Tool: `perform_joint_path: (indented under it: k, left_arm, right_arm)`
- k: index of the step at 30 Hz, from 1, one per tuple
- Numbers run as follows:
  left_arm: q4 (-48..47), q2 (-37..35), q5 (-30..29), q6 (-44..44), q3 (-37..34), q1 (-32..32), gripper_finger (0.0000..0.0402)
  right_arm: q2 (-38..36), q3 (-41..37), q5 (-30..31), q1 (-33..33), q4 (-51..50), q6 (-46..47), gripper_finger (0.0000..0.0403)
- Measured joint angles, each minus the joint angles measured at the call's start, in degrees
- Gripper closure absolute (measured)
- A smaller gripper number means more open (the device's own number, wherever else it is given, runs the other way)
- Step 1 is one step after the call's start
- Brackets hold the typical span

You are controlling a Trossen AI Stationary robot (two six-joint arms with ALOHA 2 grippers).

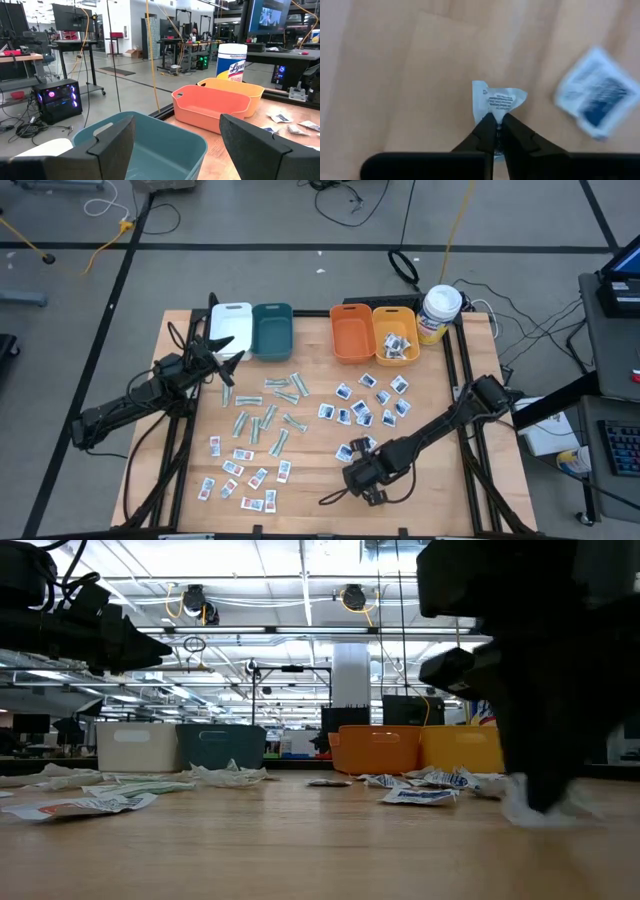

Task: Pick & Place First Aid Supplies
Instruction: Put the towelette pack into the yellow bin

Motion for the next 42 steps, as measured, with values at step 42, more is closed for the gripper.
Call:
perform_joint_path:
  k: [42]
  left_arm:
    - [0.0, 0.0, 0.0, 0.0, 0.0, 0.0, 0.0105]
  right_arm:
    - [-25.1, 0.1, 16.9, -43.9, -19.2, 1.6, 0.0392]
